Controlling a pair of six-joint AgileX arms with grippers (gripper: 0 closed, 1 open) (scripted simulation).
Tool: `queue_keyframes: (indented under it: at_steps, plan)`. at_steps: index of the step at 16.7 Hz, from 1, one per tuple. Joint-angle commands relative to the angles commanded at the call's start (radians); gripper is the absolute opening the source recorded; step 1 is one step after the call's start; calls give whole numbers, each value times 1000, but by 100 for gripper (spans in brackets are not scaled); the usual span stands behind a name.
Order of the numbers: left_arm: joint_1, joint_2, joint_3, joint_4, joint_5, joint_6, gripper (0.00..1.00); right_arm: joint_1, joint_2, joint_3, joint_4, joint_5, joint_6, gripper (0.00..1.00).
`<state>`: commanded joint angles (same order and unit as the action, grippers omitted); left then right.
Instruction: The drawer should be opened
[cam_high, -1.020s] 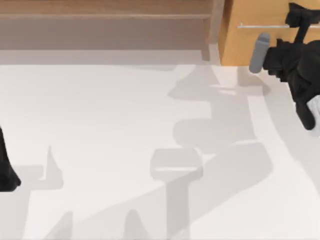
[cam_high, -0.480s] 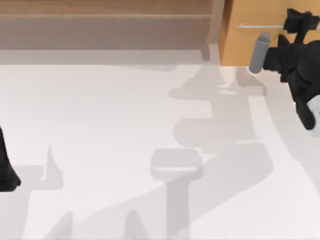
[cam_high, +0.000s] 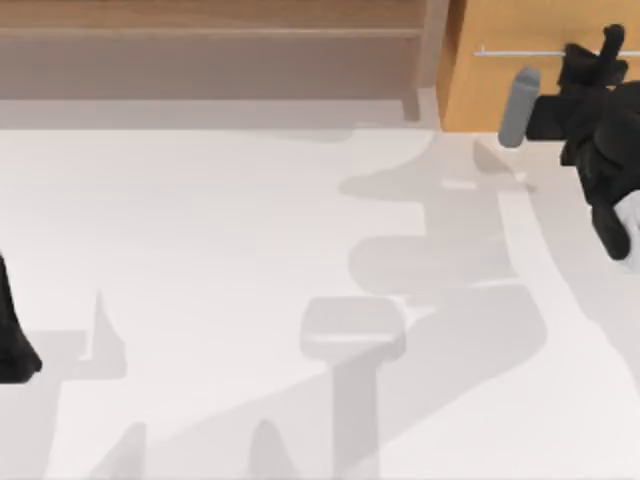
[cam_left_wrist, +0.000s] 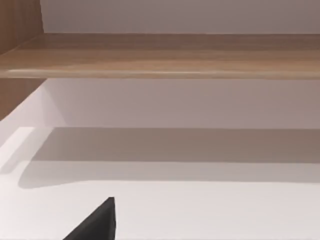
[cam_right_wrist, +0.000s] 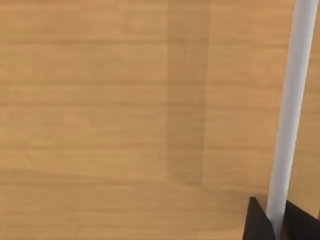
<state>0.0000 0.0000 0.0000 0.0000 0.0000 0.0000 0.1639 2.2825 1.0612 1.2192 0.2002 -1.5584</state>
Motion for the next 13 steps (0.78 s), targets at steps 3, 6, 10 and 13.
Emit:
queue_keyframes:
  at_steps: [3, 6, 10, 13]
  plan:
    - [0, 0, 0, 0, 0, 0, 100, 0, 0, 0, 0, 0, 0, 0]
    - [0, 0, 0, 0, 0, 0, 100, 0, 0, 0, 0, 0, 0, 0]
    - [0, 0, 0, 0, 0, 0, 100, 6, -10, -18, 9, 2, 3, 0]
    - [0, 0, 0, 0, 0, 0, 100, 17, -50, -112, 59, 13, 5, 0]
